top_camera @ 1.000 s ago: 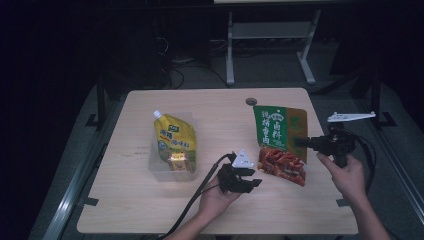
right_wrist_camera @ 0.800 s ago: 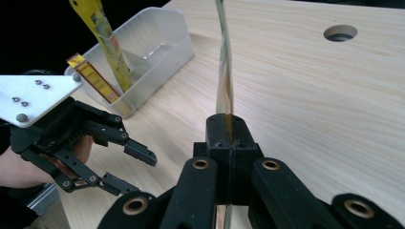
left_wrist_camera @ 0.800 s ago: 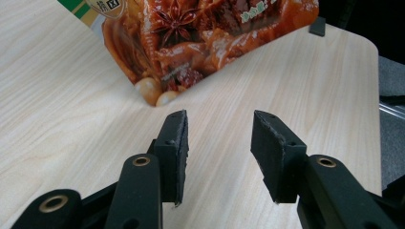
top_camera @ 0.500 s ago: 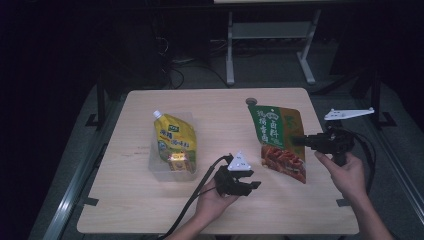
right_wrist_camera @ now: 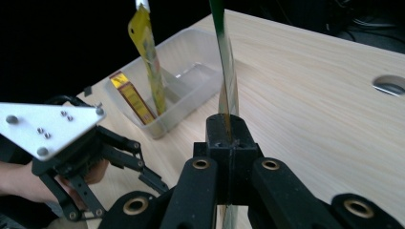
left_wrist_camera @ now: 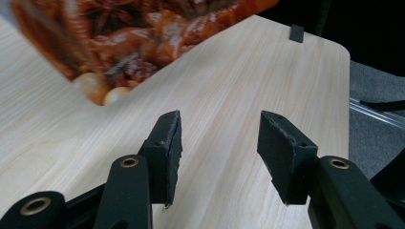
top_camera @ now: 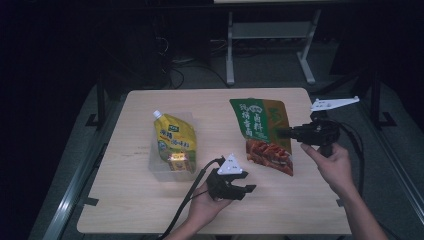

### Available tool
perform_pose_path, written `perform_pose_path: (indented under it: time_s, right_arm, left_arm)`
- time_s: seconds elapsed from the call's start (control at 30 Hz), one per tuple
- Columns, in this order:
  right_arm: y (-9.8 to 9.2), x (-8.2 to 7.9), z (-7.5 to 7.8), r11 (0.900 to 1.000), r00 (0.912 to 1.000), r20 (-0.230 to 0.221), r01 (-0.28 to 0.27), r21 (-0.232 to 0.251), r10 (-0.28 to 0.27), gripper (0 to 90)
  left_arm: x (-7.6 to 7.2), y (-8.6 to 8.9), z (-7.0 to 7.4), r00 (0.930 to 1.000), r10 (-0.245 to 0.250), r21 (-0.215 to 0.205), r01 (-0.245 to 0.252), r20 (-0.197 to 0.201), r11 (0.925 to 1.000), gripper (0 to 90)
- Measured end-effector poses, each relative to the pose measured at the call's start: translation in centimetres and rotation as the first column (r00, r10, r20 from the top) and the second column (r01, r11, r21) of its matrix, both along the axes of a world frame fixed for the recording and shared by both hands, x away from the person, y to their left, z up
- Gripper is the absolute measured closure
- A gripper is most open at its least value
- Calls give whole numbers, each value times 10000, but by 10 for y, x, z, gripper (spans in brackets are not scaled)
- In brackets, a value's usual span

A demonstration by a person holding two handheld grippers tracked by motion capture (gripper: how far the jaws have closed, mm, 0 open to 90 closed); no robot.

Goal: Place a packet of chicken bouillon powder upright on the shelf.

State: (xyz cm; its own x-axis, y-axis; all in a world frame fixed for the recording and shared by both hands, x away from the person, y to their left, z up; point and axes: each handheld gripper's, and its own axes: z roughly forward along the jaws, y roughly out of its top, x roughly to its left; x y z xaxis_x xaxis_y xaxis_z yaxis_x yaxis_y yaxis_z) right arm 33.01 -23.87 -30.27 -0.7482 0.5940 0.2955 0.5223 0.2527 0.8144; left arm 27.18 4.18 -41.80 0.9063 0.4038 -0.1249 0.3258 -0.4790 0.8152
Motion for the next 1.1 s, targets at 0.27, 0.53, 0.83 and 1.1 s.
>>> perform_pose_path:
  time_s: [0.27, 0.53, 0.83, 1.1]
  right_arm:
    - [24, 13, 9, 9986, 9988, 229, -449, 285, 442, 900]
    - [49, 28, 17, 9953, 9958, 391, -849, 470, 831, 900]
    - [67, 40, 23, 9926, 9927, 570, -1093, 538, 1062, 900]
    - [84, 51, 28, 9883, 9889, 625, -1384, 636, 1344, 900]
  left_arm:
    - [-6, 10, 0, 9999, -114, 113, 113, 36, 9999, 484]
    - [-10, 17, 1, 9997, -233, 104, 232, 39, 9997, 464]
    - [-14, 23, 0, 9994, -333, 36, 334, -82, 9994, 443]
    - [-18, 25, -1, 9994, -351, -88, 351, -62, 9993, 405]
